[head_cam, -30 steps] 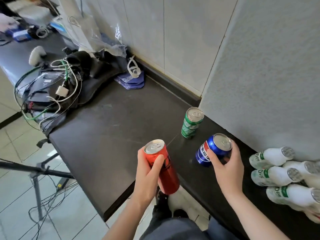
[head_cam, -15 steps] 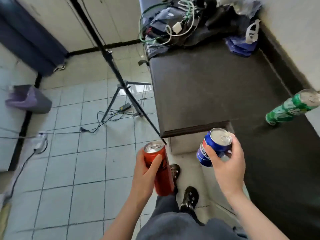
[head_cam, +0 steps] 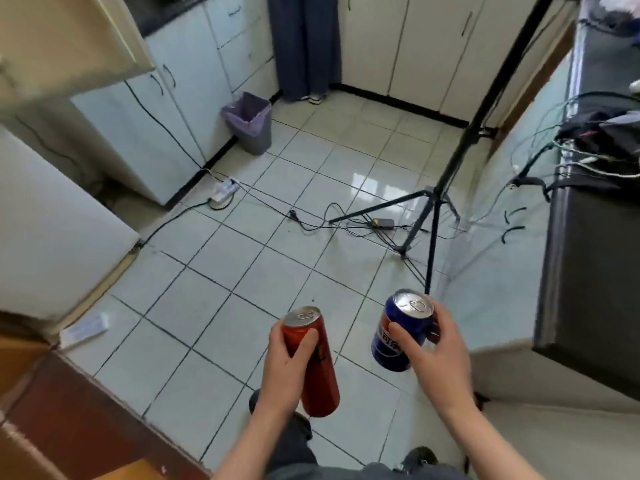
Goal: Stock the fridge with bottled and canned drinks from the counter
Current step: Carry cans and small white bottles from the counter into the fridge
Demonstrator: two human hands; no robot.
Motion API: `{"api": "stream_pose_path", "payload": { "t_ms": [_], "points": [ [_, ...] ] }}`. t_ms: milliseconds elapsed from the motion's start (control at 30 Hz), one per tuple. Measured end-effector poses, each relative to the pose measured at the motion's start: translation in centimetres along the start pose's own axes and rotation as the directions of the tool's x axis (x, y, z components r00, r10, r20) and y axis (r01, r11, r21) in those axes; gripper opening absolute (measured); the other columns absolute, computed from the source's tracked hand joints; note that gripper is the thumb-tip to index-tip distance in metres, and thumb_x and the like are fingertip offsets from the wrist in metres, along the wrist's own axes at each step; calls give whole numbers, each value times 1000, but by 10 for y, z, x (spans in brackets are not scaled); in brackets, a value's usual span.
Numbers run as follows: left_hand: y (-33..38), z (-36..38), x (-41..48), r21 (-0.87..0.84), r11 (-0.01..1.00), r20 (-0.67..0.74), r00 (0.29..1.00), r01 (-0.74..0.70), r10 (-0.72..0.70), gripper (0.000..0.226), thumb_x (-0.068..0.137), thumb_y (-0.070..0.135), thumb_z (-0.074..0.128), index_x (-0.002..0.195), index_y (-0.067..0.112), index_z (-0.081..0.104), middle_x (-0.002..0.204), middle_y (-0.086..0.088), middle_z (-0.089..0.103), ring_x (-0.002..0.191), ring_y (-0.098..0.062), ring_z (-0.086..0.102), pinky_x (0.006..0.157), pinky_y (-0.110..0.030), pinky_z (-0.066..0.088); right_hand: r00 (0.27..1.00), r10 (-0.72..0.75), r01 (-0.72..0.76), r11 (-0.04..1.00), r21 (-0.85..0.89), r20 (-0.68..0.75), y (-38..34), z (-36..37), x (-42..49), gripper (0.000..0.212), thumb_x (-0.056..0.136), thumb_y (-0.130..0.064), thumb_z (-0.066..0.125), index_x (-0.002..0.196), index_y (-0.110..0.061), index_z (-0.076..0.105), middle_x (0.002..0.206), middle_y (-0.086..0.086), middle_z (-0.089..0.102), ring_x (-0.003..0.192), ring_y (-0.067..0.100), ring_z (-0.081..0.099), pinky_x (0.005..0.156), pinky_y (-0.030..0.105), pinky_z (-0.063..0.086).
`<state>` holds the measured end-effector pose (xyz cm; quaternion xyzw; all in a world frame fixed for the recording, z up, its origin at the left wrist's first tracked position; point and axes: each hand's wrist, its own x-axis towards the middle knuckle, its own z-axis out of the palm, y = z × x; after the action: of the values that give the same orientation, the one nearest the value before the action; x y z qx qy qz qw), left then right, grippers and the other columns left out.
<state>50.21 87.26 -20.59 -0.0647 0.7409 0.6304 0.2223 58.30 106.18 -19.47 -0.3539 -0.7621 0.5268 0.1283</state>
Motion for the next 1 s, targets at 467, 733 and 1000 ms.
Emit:
{"api": "stream_pose_path", "payload": {
  "t_ms": [467,733,1000],
  "points": [
    [10,-299,79,-255,962,-464,885,-99,-32,41,87,30,58,125,20,46,111,6,60,93,4,58,72,-11,42,845,-290,314,949,22,448,-165,301,14,56,64,-42,78,113,-44,52,104,-27,61,94,-3,59,75,17,45],
    [-6,-404,100,-381,913,-704,686,-147,-184,36,89,25,58,123,26,46,113,8,60,98,0,57,82,-23,43,634,-312,421,907,22,707,-222,466,25,51,59,-48,78,98,-57,47,98,-32,59,92,-7,57,75,17,44],
    [20,-528,185,-402,904,-780,571,-146,-255,34,82,43,59,113,40,46,114,8,59,103,-10,58,85,-29,47,432,-349,468,875,124,831,-312,648,54,60,59,-50,77,111,-43,49,99,-29,60,96,-6,57,77,18,45]
  ]
}}
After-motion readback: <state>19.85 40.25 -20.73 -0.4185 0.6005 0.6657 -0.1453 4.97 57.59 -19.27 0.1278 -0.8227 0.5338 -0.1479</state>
